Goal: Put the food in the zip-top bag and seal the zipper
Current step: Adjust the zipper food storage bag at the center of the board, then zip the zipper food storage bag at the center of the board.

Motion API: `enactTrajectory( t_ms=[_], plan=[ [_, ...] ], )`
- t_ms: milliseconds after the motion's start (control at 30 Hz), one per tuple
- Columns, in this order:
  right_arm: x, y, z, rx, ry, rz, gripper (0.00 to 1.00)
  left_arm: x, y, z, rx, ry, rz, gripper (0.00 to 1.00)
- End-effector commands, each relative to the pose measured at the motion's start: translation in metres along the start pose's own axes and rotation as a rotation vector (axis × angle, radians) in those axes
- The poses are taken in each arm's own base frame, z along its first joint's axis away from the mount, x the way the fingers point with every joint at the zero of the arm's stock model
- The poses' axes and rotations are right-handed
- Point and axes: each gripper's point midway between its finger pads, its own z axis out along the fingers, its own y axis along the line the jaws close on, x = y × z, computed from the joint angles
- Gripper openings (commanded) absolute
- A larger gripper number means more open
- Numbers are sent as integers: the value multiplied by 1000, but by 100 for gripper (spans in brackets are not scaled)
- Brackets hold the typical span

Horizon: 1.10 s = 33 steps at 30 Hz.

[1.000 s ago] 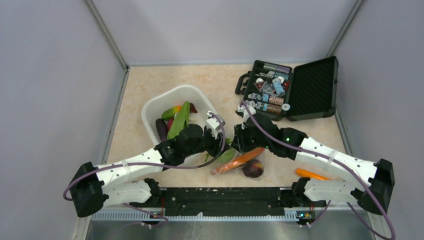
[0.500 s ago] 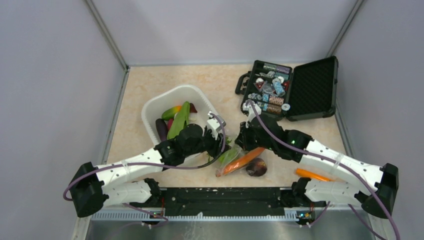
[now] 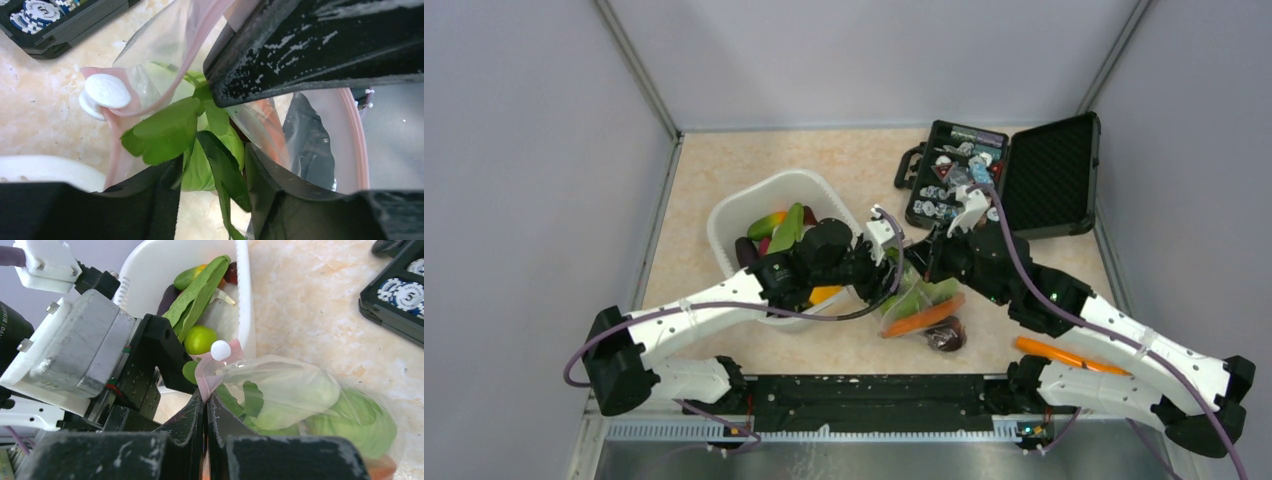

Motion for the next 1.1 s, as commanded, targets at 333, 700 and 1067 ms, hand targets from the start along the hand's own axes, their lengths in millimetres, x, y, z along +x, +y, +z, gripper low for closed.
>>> enactTrajectory(
  t_ms=[333, 700, 1067],
  plan=[
    [-90, -6, -30, 113, -307, 20, 0, -119, -15, -69, -70, -355, 54, 90],
    [-91, -3, -30, 147, -220, -84, 0, -146, -4, -106, -181, -521, 13, 84],
    [-97, -2, -34, 128, -261, -88, 0, -98, 21, -68, -269, -273, -43, 83]
  ],
)
